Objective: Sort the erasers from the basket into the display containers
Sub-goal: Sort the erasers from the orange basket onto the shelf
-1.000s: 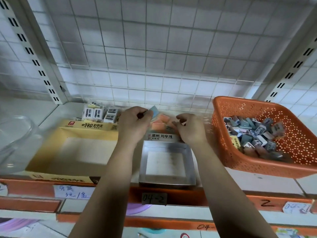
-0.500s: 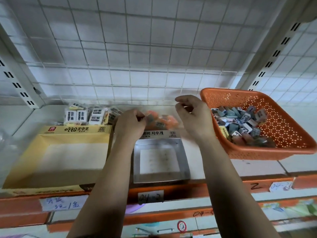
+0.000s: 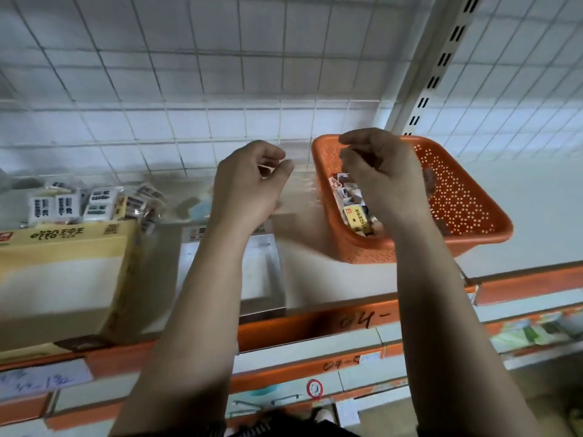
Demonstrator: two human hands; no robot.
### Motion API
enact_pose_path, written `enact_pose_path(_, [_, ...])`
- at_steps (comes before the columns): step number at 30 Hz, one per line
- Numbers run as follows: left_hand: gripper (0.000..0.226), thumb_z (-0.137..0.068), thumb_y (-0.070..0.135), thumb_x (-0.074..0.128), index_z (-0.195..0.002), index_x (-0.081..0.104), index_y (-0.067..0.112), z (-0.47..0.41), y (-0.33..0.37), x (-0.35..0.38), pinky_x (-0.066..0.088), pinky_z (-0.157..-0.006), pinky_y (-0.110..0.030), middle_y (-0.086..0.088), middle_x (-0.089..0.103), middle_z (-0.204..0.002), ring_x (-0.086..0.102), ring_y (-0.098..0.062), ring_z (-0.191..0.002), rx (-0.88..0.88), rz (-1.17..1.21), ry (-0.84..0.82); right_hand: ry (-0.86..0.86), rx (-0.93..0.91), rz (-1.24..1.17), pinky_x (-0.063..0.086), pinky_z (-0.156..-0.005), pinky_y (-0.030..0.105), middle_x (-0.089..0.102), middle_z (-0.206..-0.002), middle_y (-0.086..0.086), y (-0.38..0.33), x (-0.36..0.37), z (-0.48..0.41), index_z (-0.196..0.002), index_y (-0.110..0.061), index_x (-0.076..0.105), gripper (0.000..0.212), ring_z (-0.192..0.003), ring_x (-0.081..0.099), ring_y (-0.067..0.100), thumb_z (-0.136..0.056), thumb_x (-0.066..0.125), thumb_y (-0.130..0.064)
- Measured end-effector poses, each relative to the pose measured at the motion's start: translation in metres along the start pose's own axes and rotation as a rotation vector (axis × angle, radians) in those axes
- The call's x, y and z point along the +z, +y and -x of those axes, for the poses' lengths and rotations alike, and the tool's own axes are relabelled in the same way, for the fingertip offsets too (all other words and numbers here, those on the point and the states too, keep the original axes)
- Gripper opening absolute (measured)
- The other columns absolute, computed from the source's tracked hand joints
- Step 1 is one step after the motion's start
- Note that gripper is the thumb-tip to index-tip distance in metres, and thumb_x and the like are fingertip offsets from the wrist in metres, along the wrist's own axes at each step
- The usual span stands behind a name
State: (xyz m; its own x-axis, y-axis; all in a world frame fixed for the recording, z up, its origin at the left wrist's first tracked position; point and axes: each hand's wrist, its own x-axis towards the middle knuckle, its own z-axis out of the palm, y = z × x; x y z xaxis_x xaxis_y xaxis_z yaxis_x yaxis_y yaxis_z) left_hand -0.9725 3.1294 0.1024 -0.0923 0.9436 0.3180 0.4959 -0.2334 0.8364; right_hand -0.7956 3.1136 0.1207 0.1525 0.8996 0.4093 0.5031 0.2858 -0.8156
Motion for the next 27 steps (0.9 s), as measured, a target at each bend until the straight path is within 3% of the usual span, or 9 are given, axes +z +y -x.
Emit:
enact_pose_path(4, [0.012,-0.089,0.026,0.068,-0.098,0.069,0.019,0.001,0.015,0.036,0.053,-0.072,-0.027,0.013,0.068,-0.090,0.063,-0.004,-0.080,-0.002,0.067,-0.008,-0.056,0.039,0.058,0.051,-0.068,0.027,0.071,-0.085,-0.009,0.036,-0.041,-0.015,-0.103,-0.021,0.071,0.017,-0.074,0.065,0.006,-0.089,0.061,-0.019])
enact_pose_path(7, [0.011,-0.089,0.028,0.068,-0.098,0.068,0.021,0.001,0.024,0.060,0.049,-0.076,-0.019,0.014,0.068,-0.091,0.063,-0.001,-0.087,0.032,0.034,-0.009,-0.101,0.051,0.127,0.043,-0.065,0.012,0.068,-0.086,-0.012,0.061,-0.070,-0.030,-0.100,-0.024,0.070,0.013,-0.072,0.060,-0.006,-0.090,0.063,-0.018])
enact_pose_path(10, [0.013,-0.089,0.028,0.067,-0.101,0.068,0.022,0.001,0.032,0.075,0.050,-0.080,-0.019,0.016,0.067,-0.092,0.063,-0.001,-0.091,0.038,0.015,-0.009,-0.175,0.072,0.291,0.039,-0.062,0.003,0.068,-0.091,-0.008,0.078,-0.096,-0.046,-0.101,-0.022,0.072,0.014,-0.078,0.060,0.000,-0.091,0.062,-0.019])
enact_pose_path(12, [0.010,-0.089,0.028,0.067,-0.099,0.066,0.025,0.002,0.037,0.083,0.049,-0.080,-0.018,0.019,0.065,-0.090,0.062,-0.001,-0.090,0.036,0.007,-0.006,-0.296,0.087,0.417,0.036,-0.062,0.003,0.065,-0.086,-0.011,0.084,-0.111,-0.057,-0.095,-0.022,0.071,0.010,-0.080,0.058,0.001,-0.090,0.063,-0.020])
enact_pose_path(15, [0.012,-0.090,0.028,0.067,-0.102,0.066,0.026,0.004,0.041,0.091,0.047,-0.080,-0.014,0.021,0.063,-0.091,0.061,0.003,-0.091,0.031,-0.011,0.001,-0.574,0.083,0.555,0.038,-0.063,0.014,0.066,-0.085,-0.013,0.089,-0.125,-0.067,-0.089,-0.023,0.073,0.007,-0.081,0.059,0.000,-0.089,0.067,-0.025])
enact_pose_path(21, [0.016,-0.090,0.029,0.067,-0.105,0.066,0.027,0.007,0.042,0.100,0.046,-0.080,-0.010,0.023,0.064,-0.094,0.060,0.009,-0.093,0.028,-0.039,0.029,-0.929,0.046,0.564,0.042,-0.072,0.019,0.065,-0.091,-0.013,0.098,-0.123,-0.062,-0.094,-0.024,0.075,0.012,-0.086,0.059,0.002,-0.087,0.070,-0.031])
enact_pose_path(27, [0.015,-0.090,0.028,0.066,-0.105,0.068,0.026,0.007,0.044,0.105,0.043,-0.075,-0.002,0.024,0.063,-0.091,0.058,0.013,-0.088,0.027,-0.070,0.059,-1.020,0.077,0.493,0.039,-0.074,0.016,0.070,-0.088,-0.017,0.105,-0.119,-0.060,-0.091,-0.028,0.075,0.008,-0.088,0.060,-0.002,-0.083,0.074,-0.026])
